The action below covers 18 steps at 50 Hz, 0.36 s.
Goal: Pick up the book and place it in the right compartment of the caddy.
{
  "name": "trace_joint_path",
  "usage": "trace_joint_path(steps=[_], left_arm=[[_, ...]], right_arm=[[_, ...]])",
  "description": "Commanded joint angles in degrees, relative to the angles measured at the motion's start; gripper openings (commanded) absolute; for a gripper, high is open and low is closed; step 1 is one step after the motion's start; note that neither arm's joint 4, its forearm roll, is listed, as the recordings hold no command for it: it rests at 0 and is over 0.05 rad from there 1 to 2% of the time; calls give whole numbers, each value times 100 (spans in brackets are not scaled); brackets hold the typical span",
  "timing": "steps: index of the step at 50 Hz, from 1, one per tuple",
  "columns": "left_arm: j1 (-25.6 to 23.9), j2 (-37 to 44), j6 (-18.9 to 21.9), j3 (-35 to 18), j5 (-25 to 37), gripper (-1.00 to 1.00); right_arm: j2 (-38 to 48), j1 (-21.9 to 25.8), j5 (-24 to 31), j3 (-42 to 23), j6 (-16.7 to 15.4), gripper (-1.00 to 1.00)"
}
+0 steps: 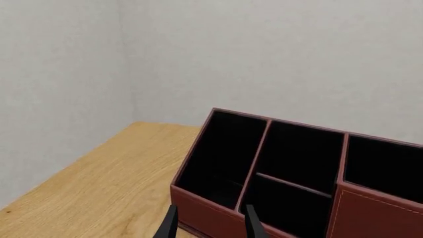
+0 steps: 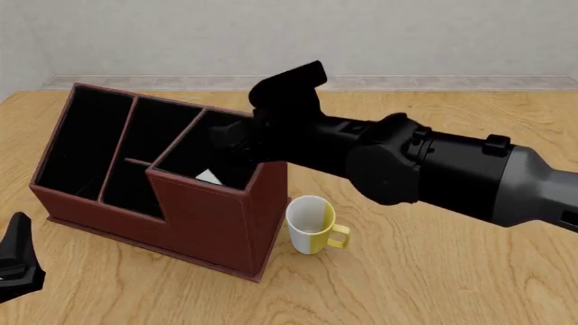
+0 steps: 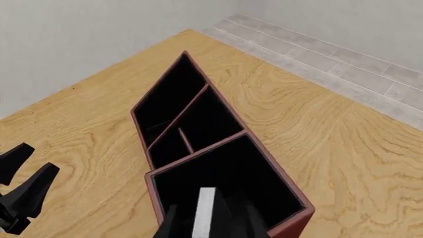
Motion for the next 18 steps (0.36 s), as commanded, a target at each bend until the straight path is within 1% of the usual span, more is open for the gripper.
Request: trace_joint_path(steps=[1, 13, 18], left_arm=[[-15, 38, 2, 9, -67, 100], [-11, 21, 4, -15, -35, 100], [-29, 42, -13, 4, -67, 100]], right_arm=[[-19, 69, 56, -102, -386, 100], [-68, 86, 118, -143, -386, 100], [-189, 116, 271, -259, -421, 100]])
